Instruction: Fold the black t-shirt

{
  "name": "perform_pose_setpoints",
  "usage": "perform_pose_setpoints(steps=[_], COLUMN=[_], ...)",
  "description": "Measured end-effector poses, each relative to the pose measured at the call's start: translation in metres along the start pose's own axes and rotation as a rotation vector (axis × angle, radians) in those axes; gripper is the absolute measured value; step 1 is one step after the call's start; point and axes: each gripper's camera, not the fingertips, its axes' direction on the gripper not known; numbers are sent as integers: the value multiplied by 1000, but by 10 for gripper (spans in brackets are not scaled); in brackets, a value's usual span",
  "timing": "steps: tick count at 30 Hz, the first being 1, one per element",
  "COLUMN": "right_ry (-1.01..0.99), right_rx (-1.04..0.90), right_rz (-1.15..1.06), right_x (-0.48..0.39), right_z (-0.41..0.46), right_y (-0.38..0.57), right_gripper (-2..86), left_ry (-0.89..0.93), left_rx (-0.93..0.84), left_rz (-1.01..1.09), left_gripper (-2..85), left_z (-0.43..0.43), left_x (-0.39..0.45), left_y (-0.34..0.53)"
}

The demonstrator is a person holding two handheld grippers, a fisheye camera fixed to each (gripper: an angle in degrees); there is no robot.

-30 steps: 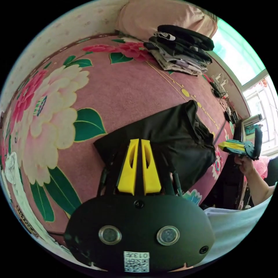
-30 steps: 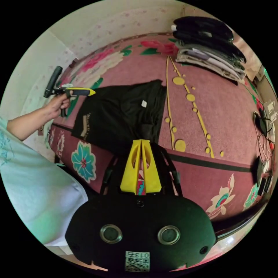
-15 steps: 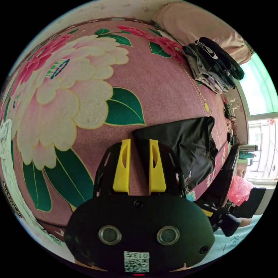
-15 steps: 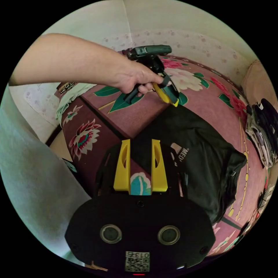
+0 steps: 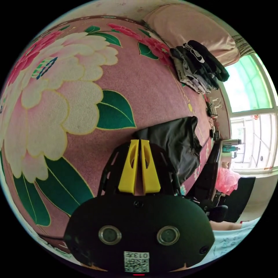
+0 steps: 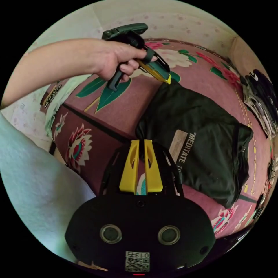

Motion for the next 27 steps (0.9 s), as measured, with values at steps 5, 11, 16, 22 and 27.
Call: perform_pose_setpoints(steps=[5, 11, 16, 22, 27], right_ry=[-123, -347, -300, -259, -294], right_rx=[178, 402, 494, 429, 397], right_rz=[108, 434, 588, 706, 789], right_x=[28, 139, 225, 298, 327], right_z=[-39, -80, -87, -38, -4], right_y=[45, 158, 254, 331, 368], right_gripper=[29, 25, 25, 26, 29], left_ry=[64, -25, -55, -224, -308], left_rx=[3, -3, -44, -192, -241], left_rz=[59, 253, 378, 489, 507], left_gripper=[4, 4, 4, 5, 9], left_z=[-42, -66, -29, 66, 109], left_x=[34, 142, 233, 310, 332], left_y=[-4, -31, -63, -92, -94])
